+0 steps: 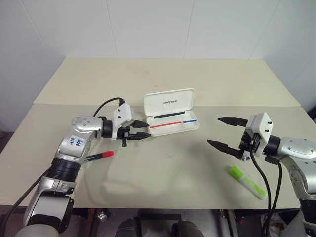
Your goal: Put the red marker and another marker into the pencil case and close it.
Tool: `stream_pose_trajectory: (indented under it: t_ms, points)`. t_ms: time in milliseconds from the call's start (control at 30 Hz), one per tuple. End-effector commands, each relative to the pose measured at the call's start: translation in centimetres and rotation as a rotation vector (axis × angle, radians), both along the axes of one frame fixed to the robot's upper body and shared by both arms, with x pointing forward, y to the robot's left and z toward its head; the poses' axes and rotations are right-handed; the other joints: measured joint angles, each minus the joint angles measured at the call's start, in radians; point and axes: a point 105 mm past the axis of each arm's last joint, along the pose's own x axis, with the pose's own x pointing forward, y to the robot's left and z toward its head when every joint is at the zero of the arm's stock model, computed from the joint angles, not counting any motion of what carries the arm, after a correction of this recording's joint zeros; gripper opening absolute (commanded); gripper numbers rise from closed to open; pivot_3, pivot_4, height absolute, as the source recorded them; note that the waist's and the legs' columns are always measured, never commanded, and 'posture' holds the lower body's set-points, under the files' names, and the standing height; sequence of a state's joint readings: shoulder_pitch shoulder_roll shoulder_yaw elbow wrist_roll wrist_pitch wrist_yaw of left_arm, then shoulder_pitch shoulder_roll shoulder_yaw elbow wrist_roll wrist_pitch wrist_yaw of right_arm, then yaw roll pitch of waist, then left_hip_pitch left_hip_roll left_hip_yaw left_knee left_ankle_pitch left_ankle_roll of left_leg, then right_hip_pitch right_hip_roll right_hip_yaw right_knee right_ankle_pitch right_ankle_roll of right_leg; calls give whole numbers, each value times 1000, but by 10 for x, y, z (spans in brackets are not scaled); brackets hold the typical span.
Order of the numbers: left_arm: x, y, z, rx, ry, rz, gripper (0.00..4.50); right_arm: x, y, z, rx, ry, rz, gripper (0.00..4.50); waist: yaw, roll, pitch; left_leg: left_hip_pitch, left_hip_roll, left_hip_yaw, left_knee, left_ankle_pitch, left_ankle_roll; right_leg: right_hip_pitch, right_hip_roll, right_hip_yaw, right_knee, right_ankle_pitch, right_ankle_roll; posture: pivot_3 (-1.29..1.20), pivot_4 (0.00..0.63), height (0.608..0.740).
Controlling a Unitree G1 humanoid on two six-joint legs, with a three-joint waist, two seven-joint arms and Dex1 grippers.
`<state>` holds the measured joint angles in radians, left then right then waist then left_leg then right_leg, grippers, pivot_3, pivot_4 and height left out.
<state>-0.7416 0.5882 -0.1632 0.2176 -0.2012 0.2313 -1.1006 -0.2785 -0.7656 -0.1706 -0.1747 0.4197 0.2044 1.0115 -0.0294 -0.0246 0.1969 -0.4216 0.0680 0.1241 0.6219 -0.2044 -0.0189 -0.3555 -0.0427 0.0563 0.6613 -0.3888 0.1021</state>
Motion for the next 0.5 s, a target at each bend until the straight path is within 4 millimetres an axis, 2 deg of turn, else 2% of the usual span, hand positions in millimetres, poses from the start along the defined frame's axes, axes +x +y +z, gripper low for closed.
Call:
stream_pose_trajectory:
  t_ms: [33,167,500]
  points:
    - [9,-6,3,68,-55,-8,1866,0,3,13,21,-59,9,4500,0,0,0,0,0,0,0,0,0,0,0,0,0,0,0,0,150,740]
    - [24,-15,-4,99,-39,26,1866,-1,7,12,32,-59,18,4500,1,0,0,0,0,0,0,0,0,0,0,0,0,0,0,0,150,740]
    - [40,-35,-19,194,-43,13,1866,-3,10,13,41,-69,23,4500,-1,0,0,-1,0,2,0,0,0,-2,0,0,0,0,0,0,150,740]
